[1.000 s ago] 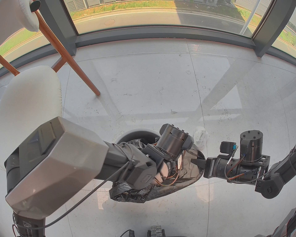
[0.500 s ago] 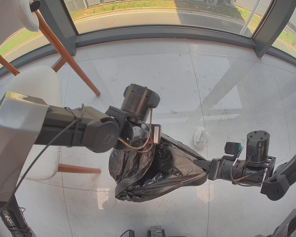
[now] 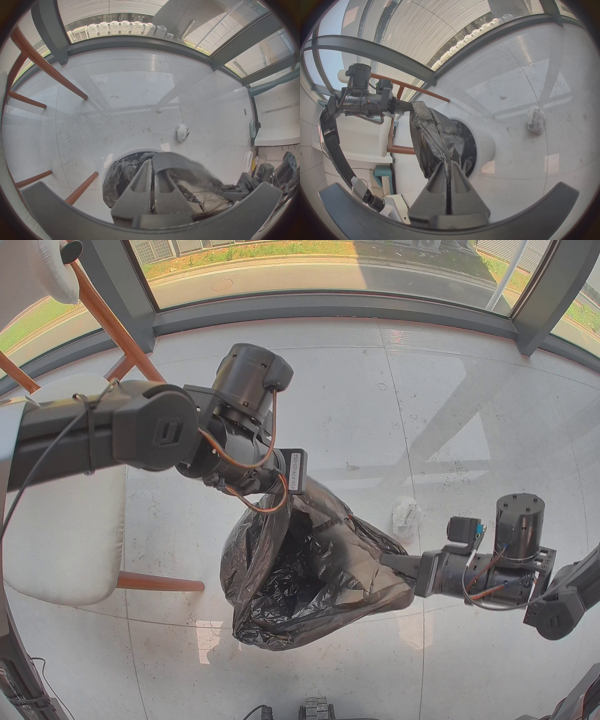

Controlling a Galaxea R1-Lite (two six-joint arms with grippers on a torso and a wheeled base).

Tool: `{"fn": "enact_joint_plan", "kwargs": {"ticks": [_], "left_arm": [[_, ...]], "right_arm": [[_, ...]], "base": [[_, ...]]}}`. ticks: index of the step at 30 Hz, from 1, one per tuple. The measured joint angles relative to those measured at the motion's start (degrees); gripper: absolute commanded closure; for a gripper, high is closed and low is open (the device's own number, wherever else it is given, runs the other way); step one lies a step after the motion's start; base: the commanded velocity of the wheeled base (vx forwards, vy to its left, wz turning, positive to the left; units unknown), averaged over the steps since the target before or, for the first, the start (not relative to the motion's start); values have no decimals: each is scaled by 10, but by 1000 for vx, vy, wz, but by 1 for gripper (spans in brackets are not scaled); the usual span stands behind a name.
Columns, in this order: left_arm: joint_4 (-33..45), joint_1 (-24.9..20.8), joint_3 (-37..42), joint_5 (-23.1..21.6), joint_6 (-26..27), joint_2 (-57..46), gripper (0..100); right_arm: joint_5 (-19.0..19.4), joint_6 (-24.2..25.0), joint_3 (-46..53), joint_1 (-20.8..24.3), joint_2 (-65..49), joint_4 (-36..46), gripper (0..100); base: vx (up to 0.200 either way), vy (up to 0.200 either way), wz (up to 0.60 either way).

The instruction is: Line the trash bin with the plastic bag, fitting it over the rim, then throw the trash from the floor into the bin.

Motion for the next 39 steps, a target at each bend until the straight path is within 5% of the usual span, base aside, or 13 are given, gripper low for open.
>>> {"fn": "enact_joint_plan", "kwargs": {"ticks": [11, 20, 21, 39], "left_arm": [[72, 0, -110, -19, -6, 5, 100], [88, -2, -127, -20, -24, 27, 100], [91, -2, -127, -20, -24, 29, 100], [107, 0, -128, -18, -25, 36, 100]], "right_arm": [[8, -43, -180, -30, 79, 5, 100], [61, -121, -206, -96, 126, 5, 100], [63, -128, -205, -99, 129, 5, 0], [60, -122, -56, -60, 117, 5, 0]], "base": [[0, 0, 0], [0, 0, 0], [0, 0, 0], [0, 0, 0]]}}
